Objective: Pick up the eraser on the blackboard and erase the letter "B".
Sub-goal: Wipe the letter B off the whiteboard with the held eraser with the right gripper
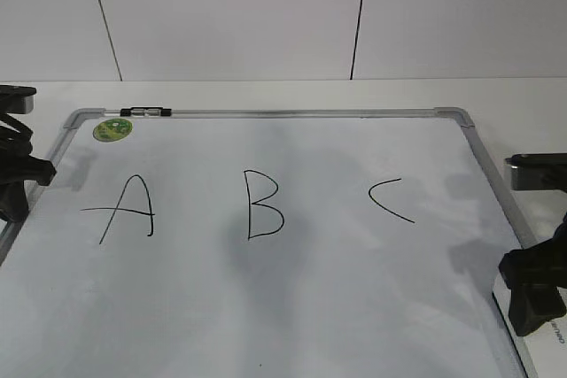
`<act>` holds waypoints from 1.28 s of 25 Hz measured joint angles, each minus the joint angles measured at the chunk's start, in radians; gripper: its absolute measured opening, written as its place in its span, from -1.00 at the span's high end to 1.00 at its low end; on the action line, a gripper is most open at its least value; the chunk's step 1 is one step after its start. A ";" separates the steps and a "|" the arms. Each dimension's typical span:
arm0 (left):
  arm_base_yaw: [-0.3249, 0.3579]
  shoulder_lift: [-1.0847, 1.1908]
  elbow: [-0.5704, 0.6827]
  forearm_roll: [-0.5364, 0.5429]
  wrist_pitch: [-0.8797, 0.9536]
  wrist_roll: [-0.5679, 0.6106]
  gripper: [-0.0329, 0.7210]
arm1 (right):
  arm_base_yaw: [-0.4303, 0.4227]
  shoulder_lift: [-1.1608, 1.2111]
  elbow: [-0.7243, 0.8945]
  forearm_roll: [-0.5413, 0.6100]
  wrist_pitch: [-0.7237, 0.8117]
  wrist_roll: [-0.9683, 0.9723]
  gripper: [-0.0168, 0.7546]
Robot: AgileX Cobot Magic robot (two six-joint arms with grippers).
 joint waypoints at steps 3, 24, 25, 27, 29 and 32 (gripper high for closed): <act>0.000 0.000 0.000 0.000 -0.002 0.000 0.79 | 0.000 0.021 0.000 0.003 0.000 0.003 -0.70; 0.000 0.000 0.000 0.000 -0.003 0.000 0.80 | 0.002 0.083 -0.002 0.013 0.002 0.014 -0.58; 0.000 0.000 0.000 0.000 -0.003 0.000 0.80 | 0.002 0.083 -0.002 0.015 0.002 0.014 -0.54; 0.000 0.000 0.000 0.000 -0.003 0.000 0.80 | 0.002 0.083 -0.002 0.019 0.002 0.014 -0.51; 0.000 0.000 0.000 0.000 -0.003 0.000 0.80 | 0.002 0.083 -0.002 0.019 0.002 0.014 -0.50; 0.000 0.000 0.000 -0.005 0.001 0.000 0.80 | 0.002 0.083 -0.002 0.019 0.002 0.014 -0.48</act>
